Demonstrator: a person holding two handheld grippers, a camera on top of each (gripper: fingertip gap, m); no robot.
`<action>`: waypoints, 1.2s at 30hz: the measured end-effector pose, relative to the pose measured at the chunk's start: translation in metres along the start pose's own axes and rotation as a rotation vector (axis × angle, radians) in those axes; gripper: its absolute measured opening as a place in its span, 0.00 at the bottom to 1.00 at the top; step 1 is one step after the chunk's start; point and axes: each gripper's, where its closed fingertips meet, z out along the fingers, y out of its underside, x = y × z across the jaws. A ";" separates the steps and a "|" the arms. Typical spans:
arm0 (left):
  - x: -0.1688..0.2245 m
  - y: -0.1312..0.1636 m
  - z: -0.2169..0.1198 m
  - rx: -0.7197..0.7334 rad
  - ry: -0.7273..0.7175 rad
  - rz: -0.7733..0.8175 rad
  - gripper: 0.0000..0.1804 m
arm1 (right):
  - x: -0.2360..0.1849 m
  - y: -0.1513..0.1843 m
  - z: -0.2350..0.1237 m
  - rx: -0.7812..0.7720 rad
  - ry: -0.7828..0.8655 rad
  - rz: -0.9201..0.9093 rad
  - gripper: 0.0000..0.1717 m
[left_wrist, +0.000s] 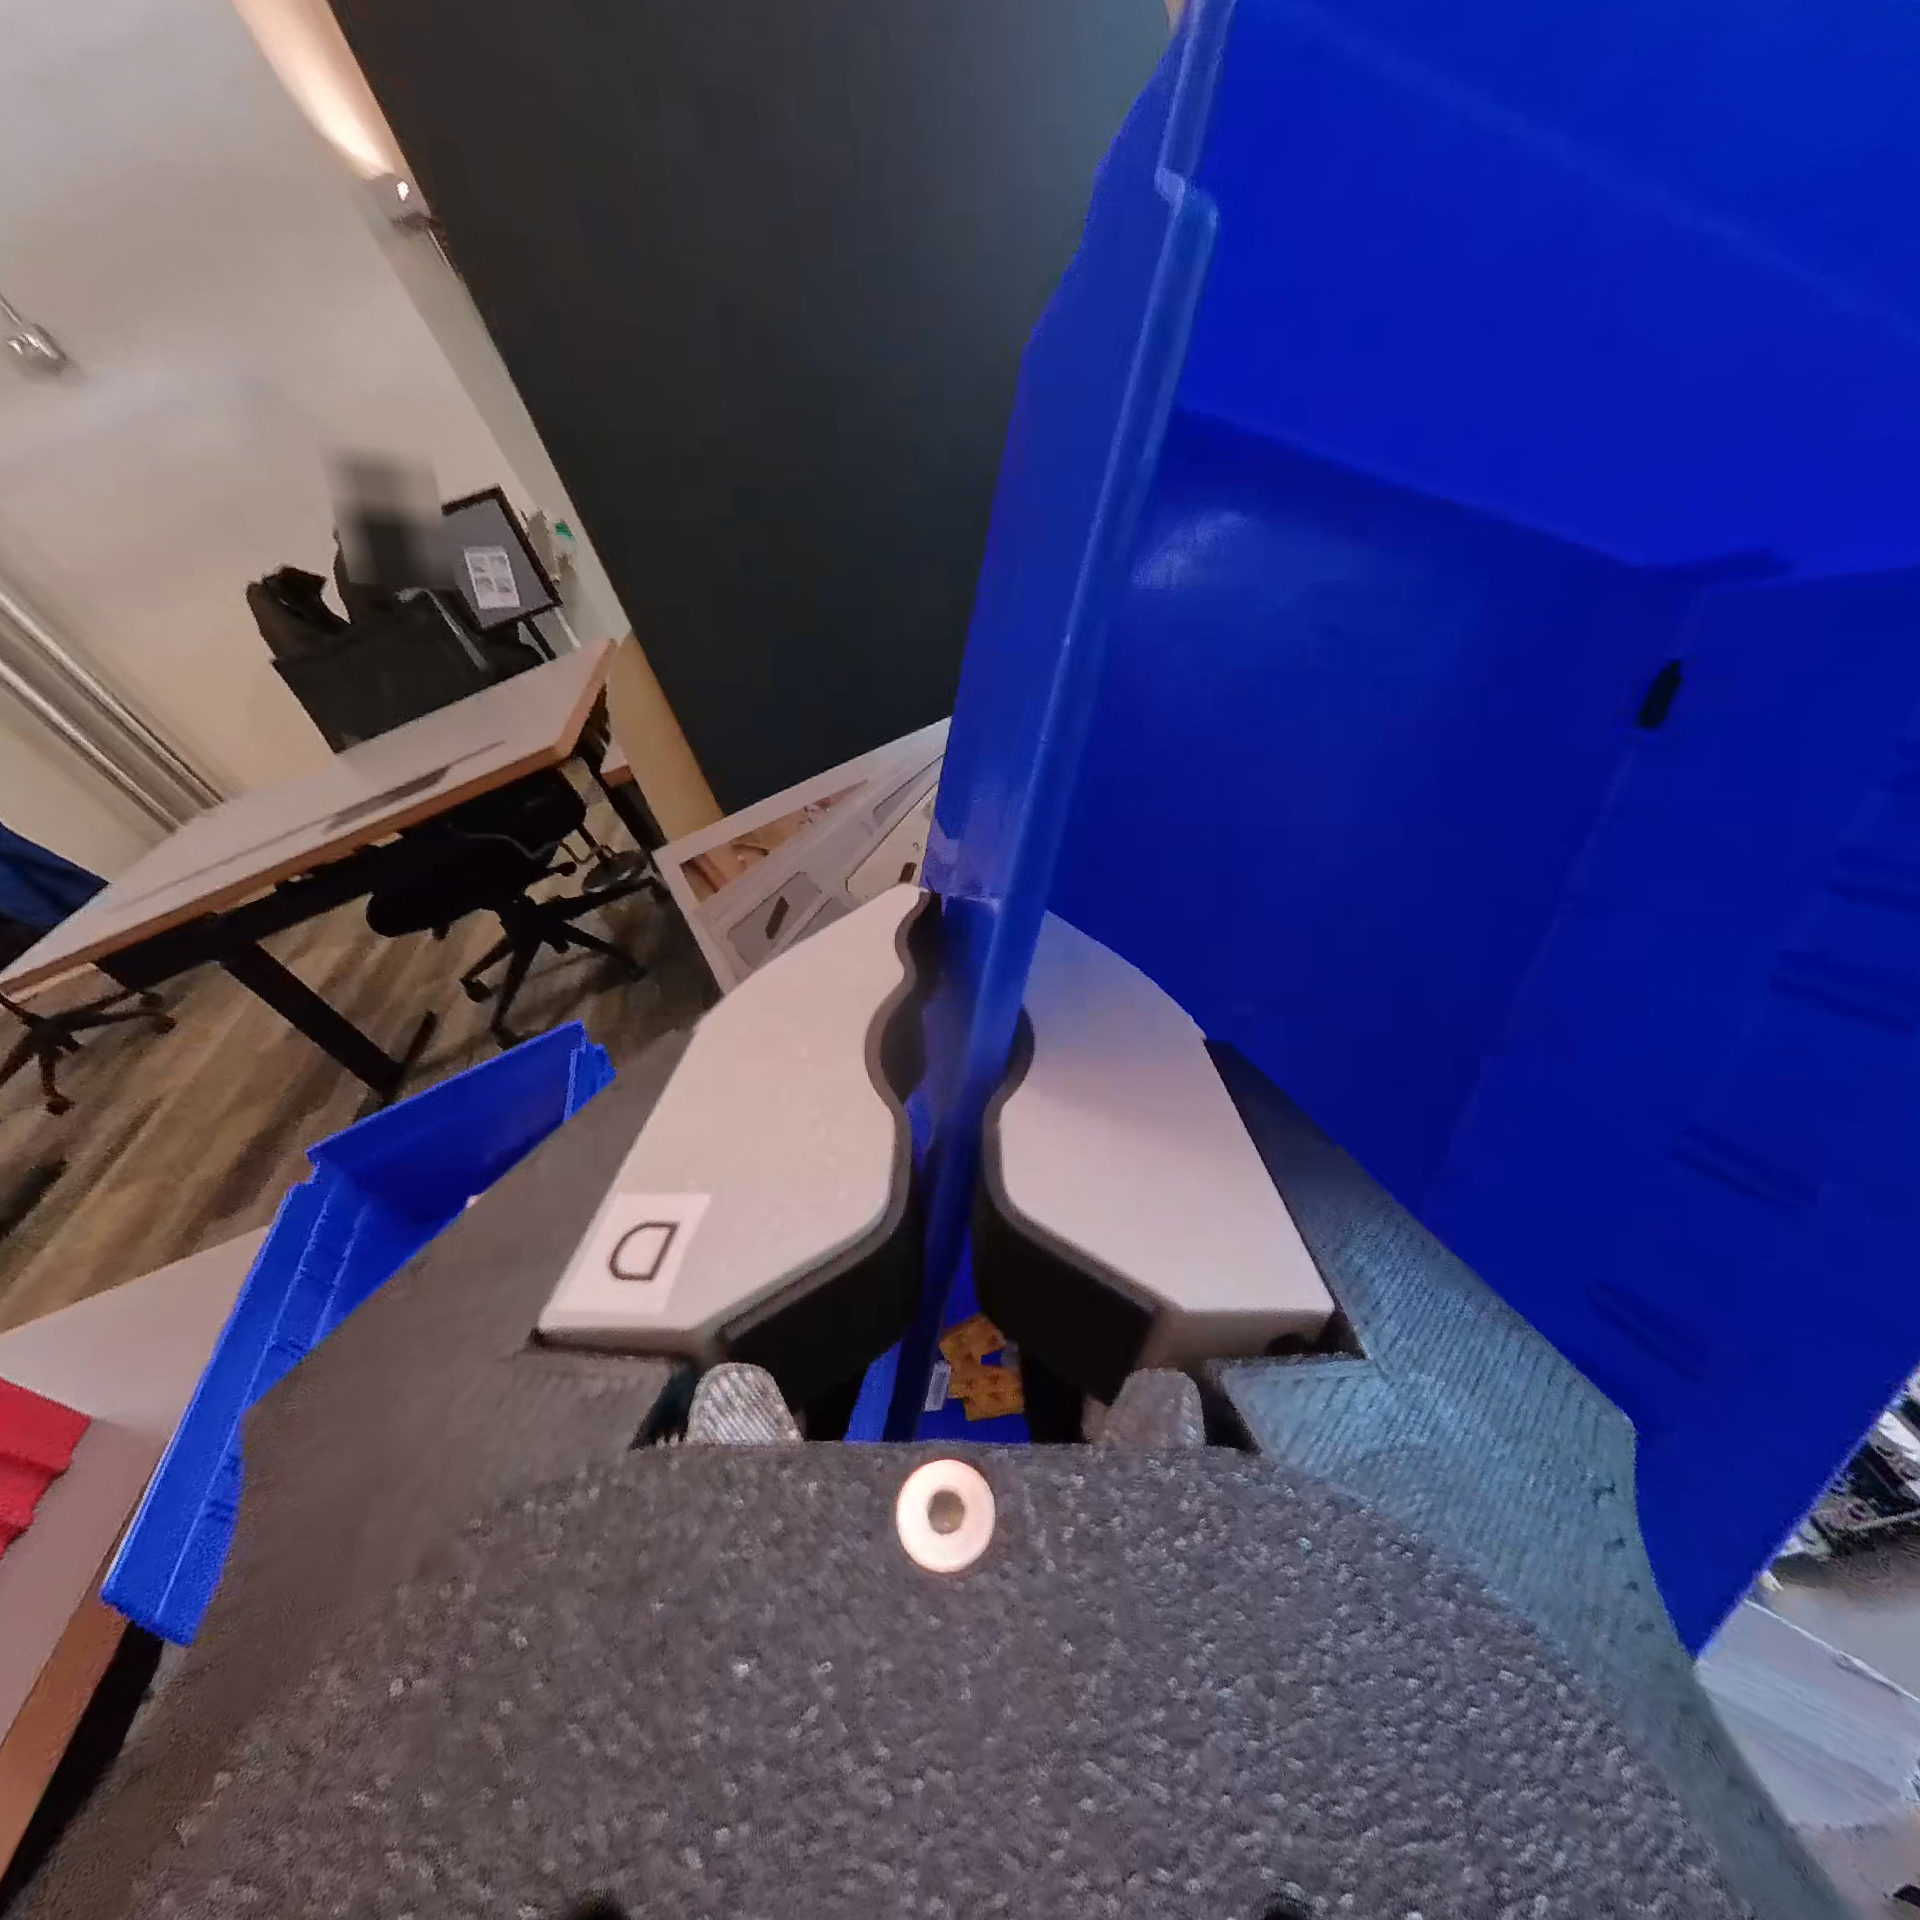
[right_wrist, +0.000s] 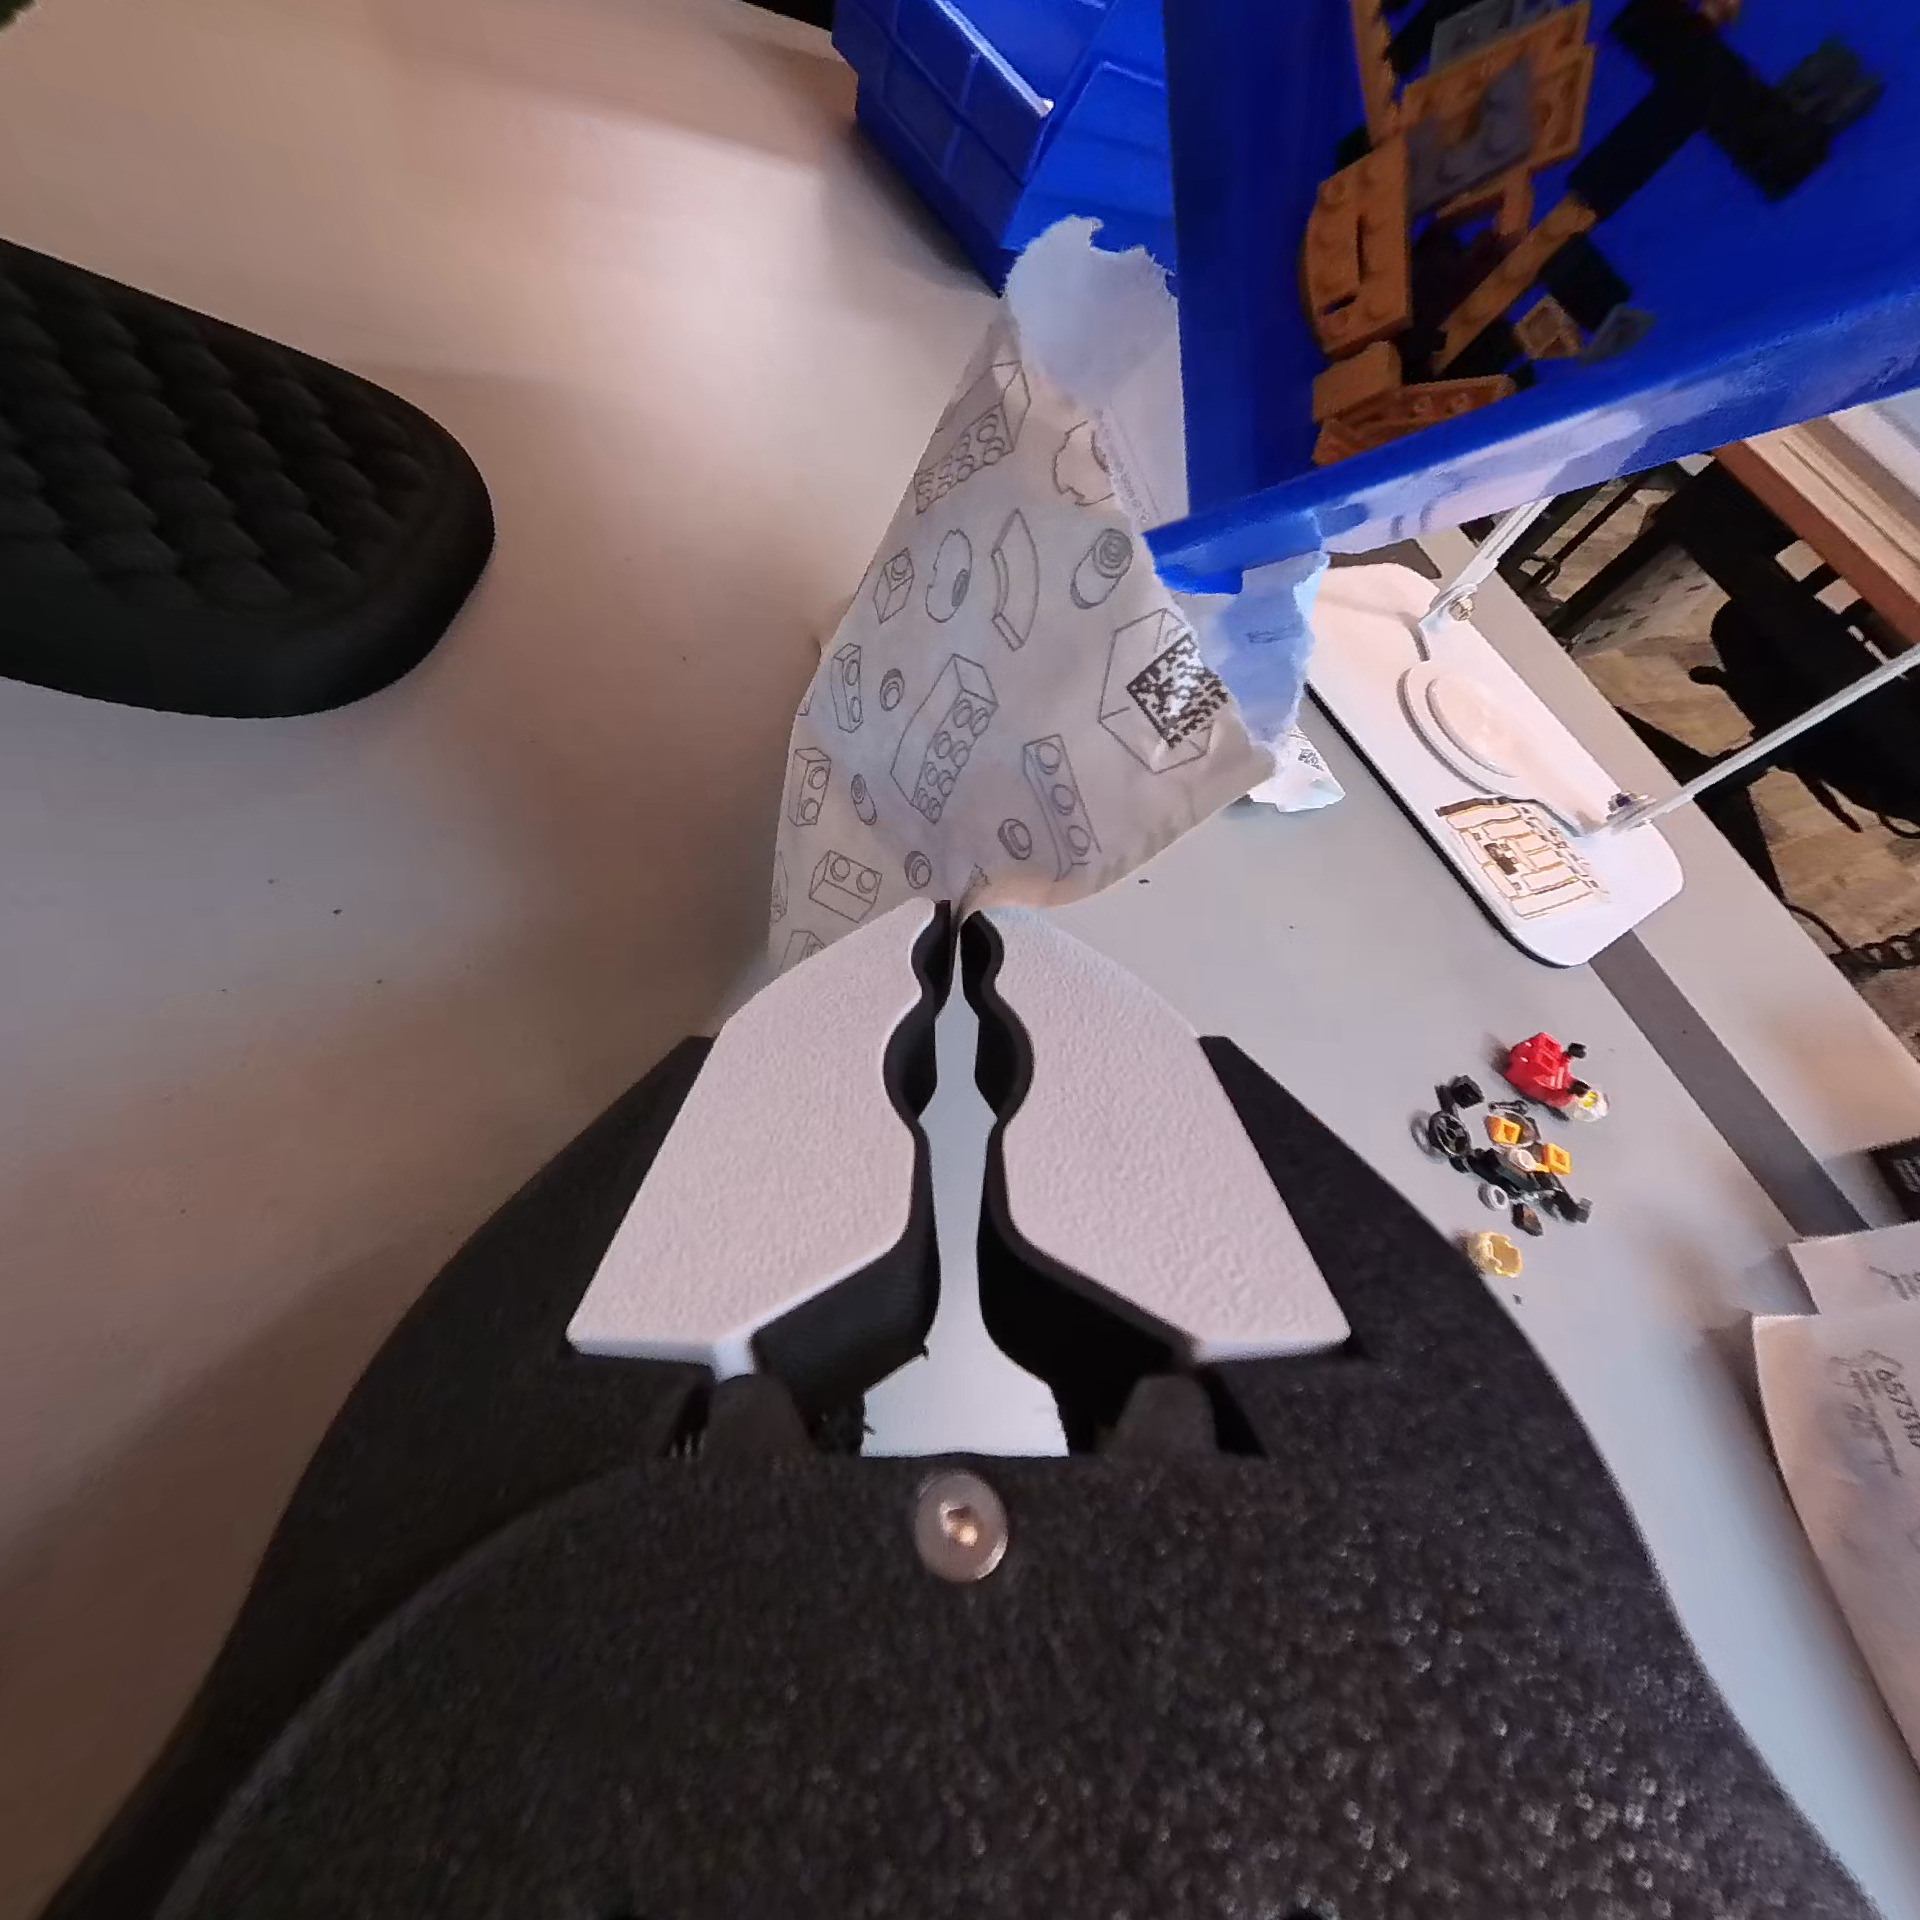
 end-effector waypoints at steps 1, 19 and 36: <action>0.004 -0.002 -0.003 0.013 0.000 0.006 0.03 | 0.001 0.000 0.000 -0.001 0.001 0.003 0.01; 0.057 -0.013 -0.039 0.175 -0.004 0.176 0.03 | 0.002 0.001 0.000 0.001 -0.010 0.036 0.01; 0.100 -0.033 -0.049 0.264 0.029 0.349 0.03 | 0.003 0.004 -0.001 0.003 -0.011 0.051 0.01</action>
